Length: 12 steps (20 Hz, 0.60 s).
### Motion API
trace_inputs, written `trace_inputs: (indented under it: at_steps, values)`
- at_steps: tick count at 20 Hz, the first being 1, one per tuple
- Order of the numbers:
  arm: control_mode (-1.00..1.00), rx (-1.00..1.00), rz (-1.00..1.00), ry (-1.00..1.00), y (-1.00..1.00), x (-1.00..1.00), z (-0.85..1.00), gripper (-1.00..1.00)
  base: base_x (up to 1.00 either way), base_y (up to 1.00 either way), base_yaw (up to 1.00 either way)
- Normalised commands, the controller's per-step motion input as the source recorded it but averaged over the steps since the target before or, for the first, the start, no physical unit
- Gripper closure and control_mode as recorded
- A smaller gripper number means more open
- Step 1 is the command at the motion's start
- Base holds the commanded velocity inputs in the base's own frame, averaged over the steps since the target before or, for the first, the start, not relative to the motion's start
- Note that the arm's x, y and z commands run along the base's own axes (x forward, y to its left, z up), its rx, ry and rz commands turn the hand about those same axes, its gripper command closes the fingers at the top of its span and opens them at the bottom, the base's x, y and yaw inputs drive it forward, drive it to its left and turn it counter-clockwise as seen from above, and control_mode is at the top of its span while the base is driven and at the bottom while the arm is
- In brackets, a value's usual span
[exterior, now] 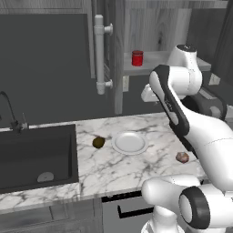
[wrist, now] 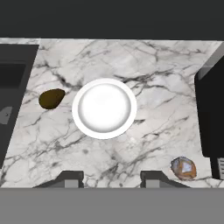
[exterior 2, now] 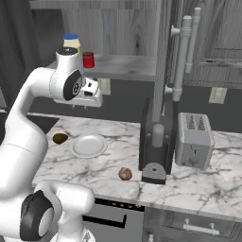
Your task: Pick the avocado and bread from the counter and place them on the plate. Then pick the jam from the cabinet and place it next to the plate. Lastly close the cabinet door.
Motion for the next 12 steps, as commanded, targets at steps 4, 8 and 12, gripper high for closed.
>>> trace_inputs:
  at_steps: [4, 8, 12]
  values:
    - [-1.00, 0.00, 0.00, -0.03, 0.00, -0.09, 0.00, -1.00, 0.00, 0.00, 0.00]
    - [-1.00, 0.00, -0.02, -0.04, -0.08, -0.34, -0.08, -1.00, 0.00, 0.00, 0.00]
    - [-1.00, 0.01, -0.06, 0.00, -0.26, -0.49, -0.33, -1.00, 0.00, 0.00, 0.00]
